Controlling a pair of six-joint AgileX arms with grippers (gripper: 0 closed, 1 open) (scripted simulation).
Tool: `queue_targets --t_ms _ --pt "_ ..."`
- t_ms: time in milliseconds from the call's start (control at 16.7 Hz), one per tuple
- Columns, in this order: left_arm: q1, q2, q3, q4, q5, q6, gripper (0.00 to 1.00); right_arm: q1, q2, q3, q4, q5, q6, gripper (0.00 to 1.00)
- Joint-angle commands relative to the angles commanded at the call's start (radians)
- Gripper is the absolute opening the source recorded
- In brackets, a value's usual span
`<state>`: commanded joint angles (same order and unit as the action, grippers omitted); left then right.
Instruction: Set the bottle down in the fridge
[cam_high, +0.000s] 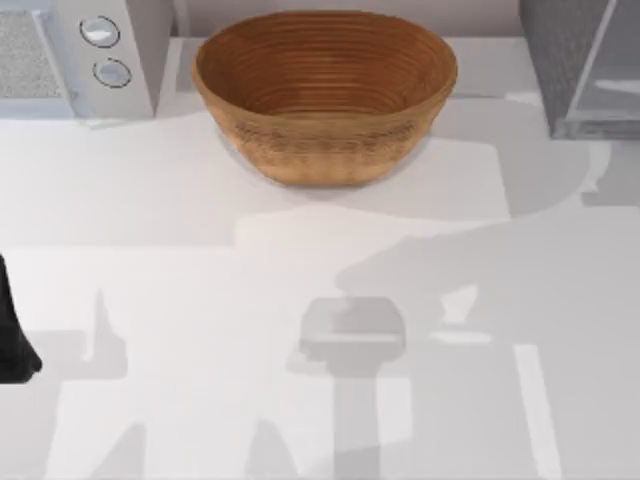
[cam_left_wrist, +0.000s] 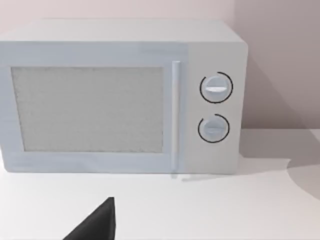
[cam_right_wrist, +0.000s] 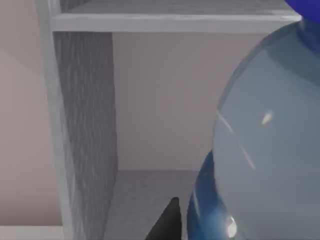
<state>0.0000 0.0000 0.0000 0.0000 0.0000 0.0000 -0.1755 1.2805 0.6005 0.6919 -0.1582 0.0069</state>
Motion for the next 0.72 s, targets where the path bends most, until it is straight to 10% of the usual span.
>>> queue_targets --t_ms 720 --pt "0.0 0.0 0.0 0.0 0.0 0.0 1.0 -0.103 0.827 0.381 0.436 -0.102 0.007 0.01"
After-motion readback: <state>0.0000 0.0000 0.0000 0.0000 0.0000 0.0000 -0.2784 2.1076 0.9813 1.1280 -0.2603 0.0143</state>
